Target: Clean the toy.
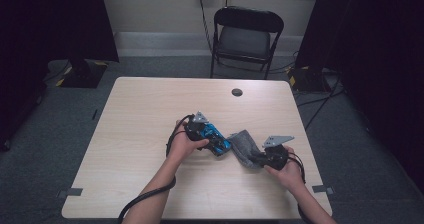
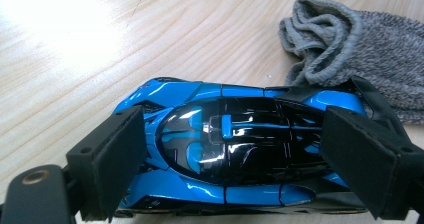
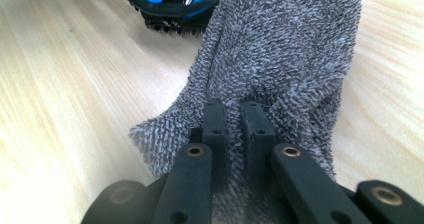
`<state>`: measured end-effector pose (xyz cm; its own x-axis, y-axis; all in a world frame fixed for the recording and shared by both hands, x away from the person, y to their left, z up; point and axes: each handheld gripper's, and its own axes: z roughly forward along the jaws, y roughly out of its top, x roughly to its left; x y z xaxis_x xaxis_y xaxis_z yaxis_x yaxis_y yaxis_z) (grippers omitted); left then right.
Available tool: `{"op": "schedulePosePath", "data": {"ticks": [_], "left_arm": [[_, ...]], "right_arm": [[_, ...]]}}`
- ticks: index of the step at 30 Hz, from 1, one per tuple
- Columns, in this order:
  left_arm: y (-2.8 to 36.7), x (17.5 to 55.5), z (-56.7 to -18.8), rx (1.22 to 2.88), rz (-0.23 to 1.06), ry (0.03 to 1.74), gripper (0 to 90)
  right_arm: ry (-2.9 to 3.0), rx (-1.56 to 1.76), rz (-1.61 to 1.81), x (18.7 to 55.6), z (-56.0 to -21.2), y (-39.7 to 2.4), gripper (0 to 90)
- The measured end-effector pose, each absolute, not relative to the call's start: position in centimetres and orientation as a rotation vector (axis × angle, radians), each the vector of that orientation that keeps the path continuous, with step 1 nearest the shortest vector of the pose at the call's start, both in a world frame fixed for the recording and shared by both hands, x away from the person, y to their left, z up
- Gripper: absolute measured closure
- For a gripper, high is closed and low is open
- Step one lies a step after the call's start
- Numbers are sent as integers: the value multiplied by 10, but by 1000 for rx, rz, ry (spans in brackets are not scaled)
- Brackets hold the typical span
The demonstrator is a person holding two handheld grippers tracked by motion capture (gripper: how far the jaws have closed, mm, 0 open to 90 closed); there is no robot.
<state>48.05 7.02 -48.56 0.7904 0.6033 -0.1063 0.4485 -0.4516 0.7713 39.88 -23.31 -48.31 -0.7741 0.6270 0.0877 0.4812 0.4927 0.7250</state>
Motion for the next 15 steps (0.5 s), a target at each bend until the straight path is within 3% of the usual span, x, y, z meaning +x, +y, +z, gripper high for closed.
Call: {"op": "schedulePosePath", "data": {"ticks": [15], "left_arm": [[70,481,-486,2120,230,780,115]], "right_arm": [[2566,931,1138,385,-482,-244,831]]}}
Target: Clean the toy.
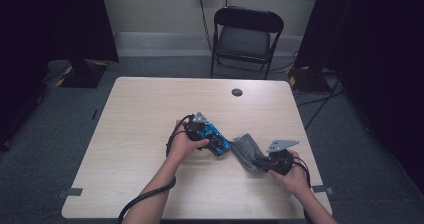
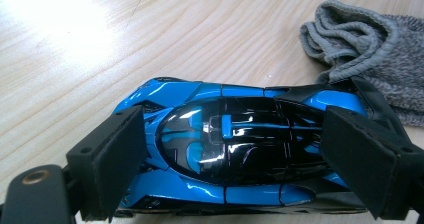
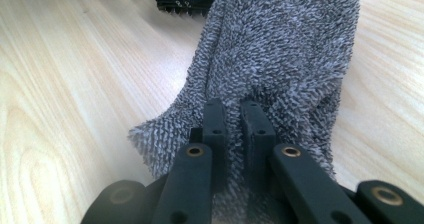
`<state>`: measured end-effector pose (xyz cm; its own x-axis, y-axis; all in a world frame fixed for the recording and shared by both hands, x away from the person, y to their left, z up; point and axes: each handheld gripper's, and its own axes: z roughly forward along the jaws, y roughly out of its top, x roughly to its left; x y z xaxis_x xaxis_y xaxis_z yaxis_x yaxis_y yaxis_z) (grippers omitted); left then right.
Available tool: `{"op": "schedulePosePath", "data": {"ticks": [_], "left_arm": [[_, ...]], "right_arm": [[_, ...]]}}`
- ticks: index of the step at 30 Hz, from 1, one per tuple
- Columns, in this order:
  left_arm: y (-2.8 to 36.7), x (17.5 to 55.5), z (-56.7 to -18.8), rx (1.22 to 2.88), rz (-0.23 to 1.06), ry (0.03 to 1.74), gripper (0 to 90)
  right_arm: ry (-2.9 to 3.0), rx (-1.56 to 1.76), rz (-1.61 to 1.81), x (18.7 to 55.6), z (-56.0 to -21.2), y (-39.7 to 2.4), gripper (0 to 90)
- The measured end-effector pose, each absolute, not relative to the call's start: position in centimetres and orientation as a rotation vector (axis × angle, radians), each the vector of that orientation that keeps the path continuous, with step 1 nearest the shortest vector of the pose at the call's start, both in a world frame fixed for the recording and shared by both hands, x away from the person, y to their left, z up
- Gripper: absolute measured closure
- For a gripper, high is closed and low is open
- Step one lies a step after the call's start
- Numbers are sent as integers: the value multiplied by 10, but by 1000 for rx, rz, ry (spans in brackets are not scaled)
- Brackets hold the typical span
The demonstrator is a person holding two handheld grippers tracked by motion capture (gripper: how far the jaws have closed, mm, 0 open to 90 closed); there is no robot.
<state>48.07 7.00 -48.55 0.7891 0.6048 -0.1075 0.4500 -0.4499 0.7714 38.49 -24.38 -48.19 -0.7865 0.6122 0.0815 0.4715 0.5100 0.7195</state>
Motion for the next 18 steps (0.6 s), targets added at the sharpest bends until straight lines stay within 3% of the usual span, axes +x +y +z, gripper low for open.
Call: {"op": "schedulePosePath", "data": {"ticks": [18], "left_arm": [[70,480,-485,2122,231,779,116]], "right_arm": [[2517,991,1189,371,-466,-264,833]]}}
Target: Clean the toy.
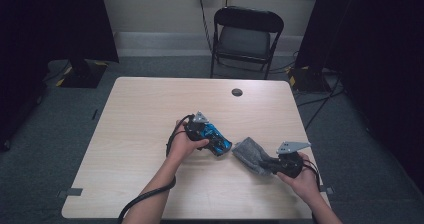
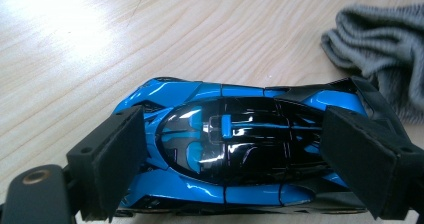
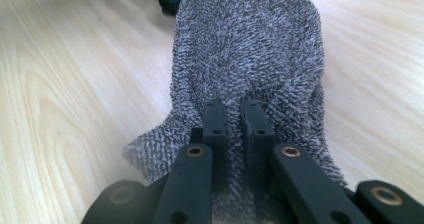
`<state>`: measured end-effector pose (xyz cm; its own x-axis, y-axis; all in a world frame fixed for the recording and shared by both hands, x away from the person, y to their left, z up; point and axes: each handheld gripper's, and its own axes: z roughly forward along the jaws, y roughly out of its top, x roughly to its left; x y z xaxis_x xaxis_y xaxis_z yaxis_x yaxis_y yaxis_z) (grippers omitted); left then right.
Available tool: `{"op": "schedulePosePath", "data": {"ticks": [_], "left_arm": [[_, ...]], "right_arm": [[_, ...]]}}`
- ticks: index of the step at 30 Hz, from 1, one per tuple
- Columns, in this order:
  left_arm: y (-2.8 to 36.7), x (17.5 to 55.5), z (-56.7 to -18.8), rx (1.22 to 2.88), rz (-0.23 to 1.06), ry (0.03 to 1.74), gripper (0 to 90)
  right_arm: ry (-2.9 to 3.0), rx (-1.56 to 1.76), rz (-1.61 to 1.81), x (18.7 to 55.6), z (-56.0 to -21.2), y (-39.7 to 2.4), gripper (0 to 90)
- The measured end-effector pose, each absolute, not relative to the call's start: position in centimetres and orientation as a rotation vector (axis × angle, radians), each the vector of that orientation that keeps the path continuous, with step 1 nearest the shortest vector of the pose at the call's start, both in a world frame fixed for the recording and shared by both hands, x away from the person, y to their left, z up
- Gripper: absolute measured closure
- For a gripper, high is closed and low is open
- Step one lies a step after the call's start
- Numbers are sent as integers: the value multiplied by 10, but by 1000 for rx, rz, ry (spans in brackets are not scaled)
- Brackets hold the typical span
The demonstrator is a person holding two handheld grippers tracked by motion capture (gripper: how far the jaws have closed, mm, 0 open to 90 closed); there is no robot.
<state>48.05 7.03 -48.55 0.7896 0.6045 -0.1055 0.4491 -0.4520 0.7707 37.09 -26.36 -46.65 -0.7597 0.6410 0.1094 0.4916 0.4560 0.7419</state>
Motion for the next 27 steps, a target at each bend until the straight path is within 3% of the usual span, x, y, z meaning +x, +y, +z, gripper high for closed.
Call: {"op": "schedulePosePath", "data": {"ticks": [11,27], "left_arm": [[70,480,-486,2118,232,782,118],[71,480,-486,2114,237,776,119]], "right_arm": [[2403,1088,1221,400,-449,-262,837],[2356,1123,1140,457,-448,-215,837]]}}
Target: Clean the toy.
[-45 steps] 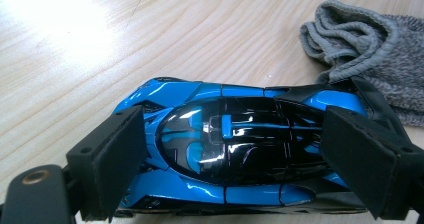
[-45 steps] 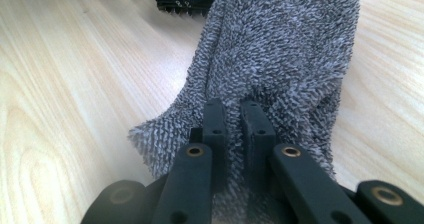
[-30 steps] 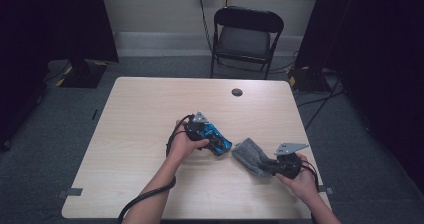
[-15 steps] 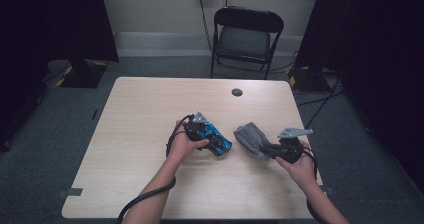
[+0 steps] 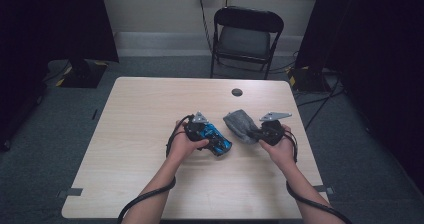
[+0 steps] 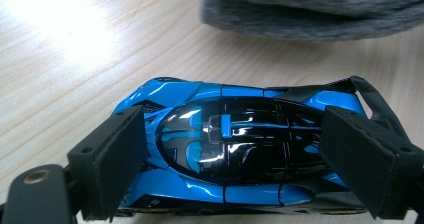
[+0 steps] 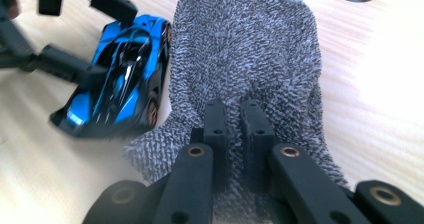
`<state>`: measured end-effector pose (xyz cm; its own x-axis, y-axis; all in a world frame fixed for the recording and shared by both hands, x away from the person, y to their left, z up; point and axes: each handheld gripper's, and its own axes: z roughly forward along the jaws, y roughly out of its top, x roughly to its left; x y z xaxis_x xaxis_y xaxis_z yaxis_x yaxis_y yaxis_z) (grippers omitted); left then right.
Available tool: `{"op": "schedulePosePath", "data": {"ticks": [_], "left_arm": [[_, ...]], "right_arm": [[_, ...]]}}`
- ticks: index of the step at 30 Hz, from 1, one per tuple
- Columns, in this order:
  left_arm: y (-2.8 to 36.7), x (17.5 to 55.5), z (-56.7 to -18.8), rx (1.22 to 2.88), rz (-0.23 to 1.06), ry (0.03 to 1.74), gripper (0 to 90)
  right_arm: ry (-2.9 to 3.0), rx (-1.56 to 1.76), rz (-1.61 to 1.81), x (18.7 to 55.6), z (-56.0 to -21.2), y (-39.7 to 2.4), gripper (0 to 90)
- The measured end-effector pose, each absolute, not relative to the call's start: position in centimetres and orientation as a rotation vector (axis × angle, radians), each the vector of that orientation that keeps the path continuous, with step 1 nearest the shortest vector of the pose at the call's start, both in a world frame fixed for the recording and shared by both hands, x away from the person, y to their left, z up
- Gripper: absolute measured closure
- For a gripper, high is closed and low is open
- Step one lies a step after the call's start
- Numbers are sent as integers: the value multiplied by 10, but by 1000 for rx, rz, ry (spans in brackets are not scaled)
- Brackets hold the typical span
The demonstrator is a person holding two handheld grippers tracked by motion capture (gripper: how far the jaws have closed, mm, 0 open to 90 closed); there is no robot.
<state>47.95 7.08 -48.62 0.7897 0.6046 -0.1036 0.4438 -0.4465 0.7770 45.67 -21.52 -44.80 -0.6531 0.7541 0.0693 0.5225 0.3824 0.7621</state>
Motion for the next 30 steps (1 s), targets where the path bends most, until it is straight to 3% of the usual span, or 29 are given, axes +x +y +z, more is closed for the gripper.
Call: {"op": "schedulePosePath", "data": {"ticks": [12,30], "left_arm": [[71,479,-487,2105,235,779,119],[71,479,-487,2106,237,778,119]], "right_arm": [[2351,1188,1066,483,-466,-181,836],[2448,1045,1072,488,-484,-155,833]]}}
